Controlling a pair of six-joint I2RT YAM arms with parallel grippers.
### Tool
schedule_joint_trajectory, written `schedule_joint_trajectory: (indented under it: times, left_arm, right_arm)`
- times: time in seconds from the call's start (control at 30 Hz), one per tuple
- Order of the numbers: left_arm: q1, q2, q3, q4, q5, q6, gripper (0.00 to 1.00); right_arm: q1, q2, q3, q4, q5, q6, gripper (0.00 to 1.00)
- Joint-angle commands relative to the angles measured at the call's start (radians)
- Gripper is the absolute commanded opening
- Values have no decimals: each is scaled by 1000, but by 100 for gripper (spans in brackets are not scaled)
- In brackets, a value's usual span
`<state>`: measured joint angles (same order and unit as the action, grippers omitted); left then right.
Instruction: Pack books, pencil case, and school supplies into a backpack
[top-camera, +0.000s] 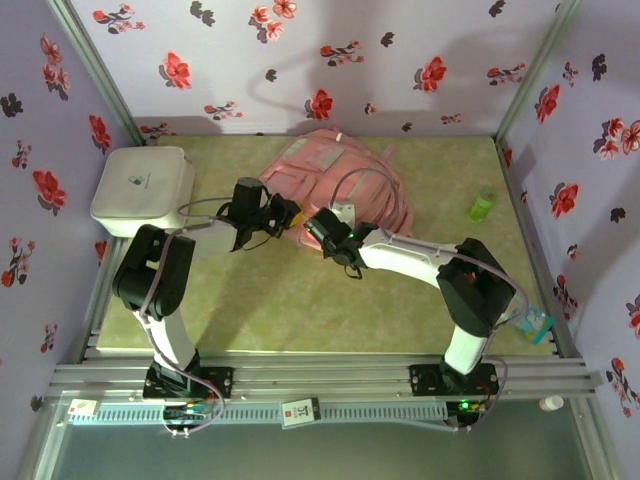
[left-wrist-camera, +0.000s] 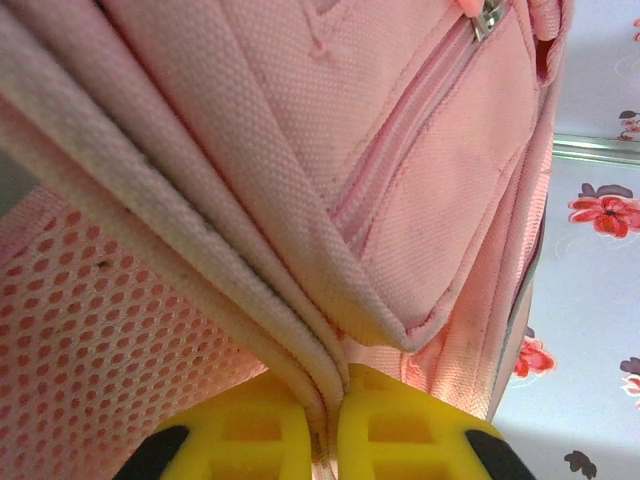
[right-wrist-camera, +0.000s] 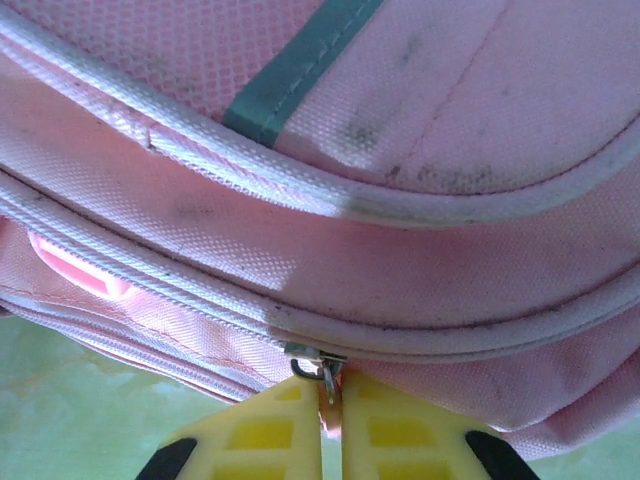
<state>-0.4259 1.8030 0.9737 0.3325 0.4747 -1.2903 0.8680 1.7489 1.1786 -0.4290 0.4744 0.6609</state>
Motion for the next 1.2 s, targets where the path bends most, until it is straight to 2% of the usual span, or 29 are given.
schedule_joint_trajectory:
  times: [0.0, 0.17, 0.33, 0.57, 0.83, 1.07, 1.17]
  left_arm:
    - [8, -39, 28, -19, 23, 50, 0]
    - [8, -45, 28, -23, 25, 51, 0]
    - [8, -45, 31, -26, 26, 52, 0]
    - [9, -47, 31, -26, 28, 52, 0]
    - [8, -45, 34, -26, 28, 54, 0]
    - [9, -51, 27, -24, 29, 52, 0]
    - [8, -53, 25, -24, 28, 53, 0]
  right_arm:
    - [-13, -6, 32, -42, -19, -6, 18]
    - [-13, 49, 91, -78, -2, 1, 31]
    - [-15, 71, 94, -52, -1, 3, 31]
    - [-14, 84, 101, -62, 5, 27, 23]
    - [-12, 27, 68, -74, 0, 123, 23]
    - [-10, -41, 15, -42, -42, 212, 34]
    - [-9, -41, 3, -17, -87, 234, 36]
